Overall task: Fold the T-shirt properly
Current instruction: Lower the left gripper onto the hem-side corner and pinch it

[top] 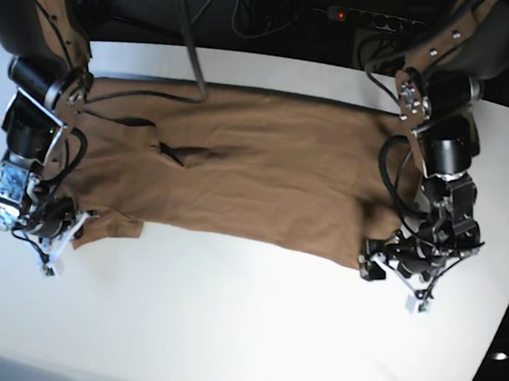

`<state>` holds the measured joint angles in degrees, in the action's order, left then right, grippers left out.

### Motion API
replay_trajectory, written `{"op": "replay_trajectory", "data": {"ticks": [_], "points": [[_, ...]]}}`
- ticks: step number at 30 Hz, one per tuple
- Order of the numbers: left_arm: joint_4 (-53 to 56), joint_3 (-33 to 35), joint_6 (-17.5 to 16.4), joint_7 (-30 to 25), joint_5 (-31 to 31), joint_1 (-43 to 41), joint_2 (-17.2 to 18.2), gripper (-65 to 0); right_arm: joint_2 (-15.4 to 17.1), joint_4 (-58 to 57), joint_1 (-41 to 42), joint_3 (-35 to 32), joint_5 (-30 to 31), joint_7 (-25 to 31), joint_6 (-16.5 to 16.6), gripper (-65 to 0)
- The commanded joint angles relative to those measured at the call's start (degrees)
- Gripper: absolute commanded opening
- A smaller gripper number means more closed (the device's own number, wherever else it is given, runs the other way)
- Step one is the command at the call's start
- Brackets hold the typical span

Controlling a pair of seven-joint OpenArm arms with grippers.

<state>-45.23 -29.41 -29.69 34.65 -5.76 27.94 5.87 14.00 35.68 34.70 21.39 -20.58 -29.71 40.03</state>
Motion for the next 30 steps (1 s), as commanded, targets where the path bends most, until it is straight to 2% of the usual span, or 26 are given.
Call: {"op": "replay_trajectory", "data": {"ticks": [1, 6, 14, 16, 20, 23, 25, 30], "points": [[-0.2, 1.1, 0.0, 1.4, 0.1, 1.1, -0.1, -19.1, 0.6, 0.1, 0.4, -0.1, -1.7, -2.3, 0.0, -63.7], [-0.1, 7.3, 0.3, 1.4, 0.2, 1.1, 0.0, -19.2, 0.6, 0.1, 0.4, -0.1, -1.7, -2.3, 0.0, -63.7], [-0.1, 10.0, 0.4, 1.5, 0.0, 1.1, 0.4, -19.9, 0.6, 0.1, 0.5, -0.1, -1.7, -2.4, 0.0, -63.7], [-0.1, 10.0, 0.4, 1.5, 0.0, 0.9, 0.5, -24.4, 0.6, 0.1, 0.5, -0.1, -1.7, -2.4, 0.0, -63.7], [-0.1, 9.9, 0.4, 1.5, 0.0, 0.8, 0.6, -44.9, 0.6, 0.1, 0.5, -0.1, -1.7, -2.4, 0.0, -63.7], [0.0, 9.9, 0.4, 1.6, 0.0, 0.8, 1.4, -55.5, 0.6, 0.1, 0.5, -0.1, -1.7, -2.4, 0.0, -63.7], [0.0, 9.9, 0.4, 1.9, 0.0, 0.8, 1.6, -58.5, 0.6, 0.1, 0.5, -0.1, -1.7, -2.4, 0.0, -63.7], [-0.3, 9.5, 0.4, 2.0, 0.0, 0.8, 1.6, -59.0, 0.6, 0.1, 0.5, -1.7, -1.7, -2.5, 0.0, -63.7]]}}
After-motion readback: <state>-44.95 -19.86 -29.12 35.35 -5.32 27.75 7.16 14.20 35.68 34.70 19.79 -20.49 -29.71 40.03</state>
